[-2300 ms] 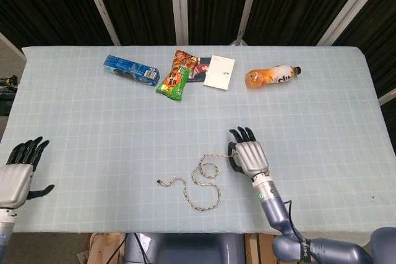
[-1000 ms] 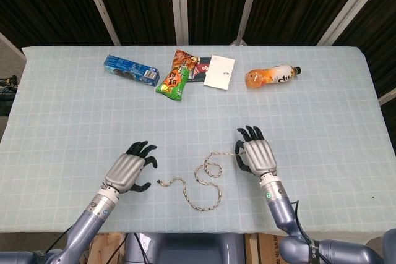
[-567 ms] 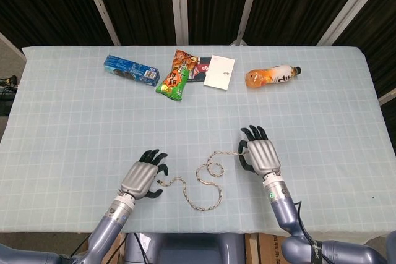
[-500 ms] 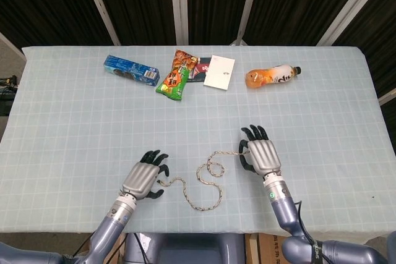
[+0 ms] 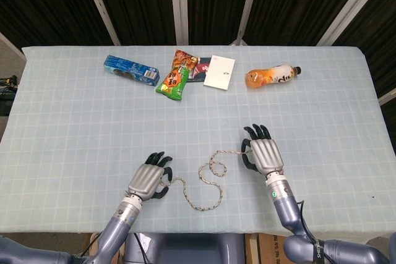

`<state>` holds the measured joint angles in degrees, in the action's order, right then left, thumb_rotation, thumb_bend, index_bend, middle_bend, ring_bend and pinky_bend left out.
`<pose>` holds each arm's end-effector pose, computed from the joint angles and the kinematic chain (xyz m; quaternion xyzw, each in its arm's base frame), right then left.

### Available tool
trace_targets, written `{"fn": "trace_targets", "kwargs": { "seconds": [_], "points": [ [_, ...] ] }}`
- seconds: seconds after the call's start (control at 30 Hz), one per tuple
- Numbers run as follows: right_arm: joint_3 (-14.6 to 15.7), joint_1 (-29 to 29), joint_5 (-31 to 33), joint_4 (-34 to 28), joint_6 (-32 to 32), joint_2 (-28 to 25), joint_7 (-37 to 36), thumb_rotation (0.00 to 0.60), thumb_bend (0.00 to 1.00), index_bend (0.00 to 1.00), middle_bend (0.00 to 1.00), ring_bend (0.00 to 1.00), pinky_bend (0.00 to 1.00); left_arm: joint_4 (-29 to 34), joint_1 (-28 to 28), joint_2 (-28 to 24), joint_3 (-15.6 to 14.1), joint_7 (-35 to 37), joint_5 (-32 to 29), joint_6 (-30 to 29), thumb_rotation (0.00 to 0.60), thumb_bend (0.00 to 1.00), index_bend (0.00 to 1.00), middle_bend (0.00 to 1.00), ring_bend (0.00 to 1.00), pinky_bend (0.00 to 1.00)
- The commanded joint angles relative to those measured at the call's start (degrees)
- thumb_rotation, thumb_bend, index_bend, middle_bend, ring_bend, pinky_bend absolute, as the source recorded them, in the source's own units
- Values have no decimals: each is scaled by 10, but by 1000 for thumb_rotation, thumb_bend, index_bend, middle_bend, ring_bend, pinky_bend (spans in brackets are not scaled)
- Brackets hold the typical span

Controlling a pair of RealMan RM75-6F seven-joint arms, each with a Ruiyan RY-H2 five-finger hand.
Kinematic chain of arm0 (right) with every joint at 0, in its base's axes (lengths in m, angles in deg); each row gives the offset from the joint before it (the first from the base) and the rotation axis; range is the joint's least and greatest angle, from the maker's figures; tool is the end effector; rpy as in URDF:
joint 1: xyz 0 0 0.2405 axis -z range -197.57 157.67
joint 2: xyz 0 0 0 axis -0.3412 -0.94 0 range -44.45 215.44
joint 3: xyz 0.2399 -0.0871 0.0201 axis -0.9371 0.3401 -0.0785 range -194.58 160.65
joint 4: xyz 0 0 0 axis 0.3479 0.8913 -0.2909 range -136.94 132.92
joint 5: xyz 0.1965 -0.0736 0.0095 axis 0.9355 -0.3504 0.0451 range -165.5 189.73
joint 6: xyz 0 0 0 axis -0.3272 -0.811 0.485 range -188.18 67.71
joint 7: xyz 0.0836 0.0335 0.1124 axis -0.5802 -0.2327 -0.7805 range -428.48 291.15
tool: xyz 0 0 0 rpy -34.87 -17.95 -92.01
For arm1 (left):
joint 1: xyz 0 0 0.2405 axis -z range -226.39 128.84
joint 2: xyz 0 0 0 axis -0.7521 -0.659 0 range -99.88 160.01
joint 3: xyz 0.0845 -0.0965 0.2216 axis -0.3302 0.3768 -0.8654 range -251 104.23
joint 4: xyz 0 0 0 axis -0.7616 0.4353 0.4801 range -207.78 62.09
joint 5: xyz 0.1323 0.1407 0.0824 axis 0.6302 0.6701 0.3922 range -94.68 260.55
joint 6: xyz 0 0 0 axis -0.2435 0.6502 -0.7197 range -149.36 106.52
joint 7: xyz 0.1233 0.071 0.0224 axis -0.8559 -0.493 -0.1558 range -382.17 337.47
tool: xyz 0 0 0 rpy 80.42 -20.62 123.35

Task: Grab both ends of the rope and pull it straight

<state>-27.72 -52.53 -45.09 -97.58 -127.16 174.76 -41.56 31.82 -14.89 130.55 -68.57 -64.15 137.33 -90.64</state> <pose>-0.1705 -0.2991 -0.0022 0.6583 -0.4549 0.3733 0.4695 -0.1039 0.2286 -0.0658 -0.7276 -0.4633 -0.3415 0.3733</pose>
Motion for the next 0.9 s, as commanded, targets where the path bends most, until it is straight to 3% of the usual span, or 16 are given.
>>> {"fn": "trace_targets", "kwargs": {
  "seconds": [0.03, 0.9],
  "points": [
    [1, 0, -1, 0, 0, 0, 0, 600, 507, 608, 172, 0, 0, -2, 1, 2, 0, -1, -4, -1, 600, 455, 494, 133, 0, 0],
    [3, 0, 3, 3, -2, 0, 3, 600, 508, 608, 172, 0, 0, -12, 4, 14, -8, 6, -19, -2, 600, 521, 539, 143, 0, 0]
  ]
}}
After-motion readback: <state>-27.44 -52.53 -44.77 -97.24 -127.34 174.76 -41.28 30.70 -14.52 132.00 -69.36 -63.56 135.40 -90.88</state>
